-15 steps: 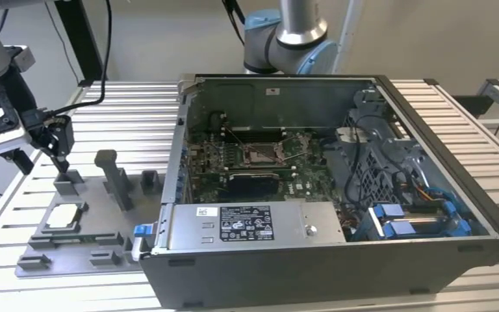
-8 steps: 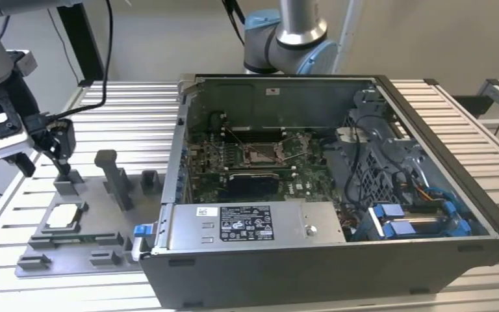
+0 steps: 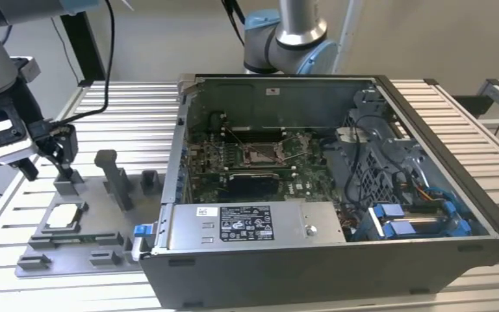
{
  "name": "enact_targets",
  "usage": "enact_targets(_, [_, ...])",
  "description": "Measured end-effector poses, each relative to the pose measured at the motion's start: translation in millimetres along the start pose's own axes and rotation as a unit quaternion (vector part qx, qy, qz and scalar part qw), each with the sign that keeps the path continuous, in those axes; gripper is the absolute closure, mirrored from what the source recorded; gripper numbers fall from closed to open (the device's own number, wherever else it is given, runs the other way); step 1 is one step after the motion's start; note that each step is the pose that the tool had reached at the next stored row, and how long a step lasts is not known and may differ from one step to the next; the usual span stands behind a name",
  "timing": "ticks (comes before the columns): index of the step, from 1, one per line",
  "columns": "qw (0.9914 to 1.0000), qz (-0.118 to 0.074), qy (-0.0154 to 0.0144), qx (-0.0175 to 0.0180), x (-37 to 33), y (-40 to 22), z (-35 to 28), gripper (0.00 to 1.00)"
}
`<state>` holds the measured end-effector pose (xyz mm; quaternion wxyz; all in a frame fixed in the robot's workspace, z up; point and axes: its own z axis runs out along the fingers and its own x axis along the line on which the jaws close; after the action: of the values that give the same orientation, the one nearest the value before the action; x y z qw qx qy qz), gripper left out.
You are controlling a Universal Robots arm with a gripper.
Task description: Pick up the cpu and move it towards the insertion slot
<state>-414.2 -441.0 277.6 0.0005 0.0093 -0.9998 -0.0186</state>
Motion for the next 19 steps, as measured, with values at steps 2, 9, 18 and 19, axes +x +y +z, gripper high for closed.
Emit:
enact_targets(2, [1.00000,0.000,0.0001,0.0001,0.0,0.0,0.8,0.00])
enact_targets(9, [1.00000,0.000,0.0001,0.0001,0.0,-0.1,1.1,0.00])
enact_targets(18, [1.00000,0.000,0.0000,0.0000,0.1,-0.4,9.6,0.00])
enact_targets(19, [1.00000,0.000,0.0000,0.0000,0.1,-0.4,11.3,0.00])
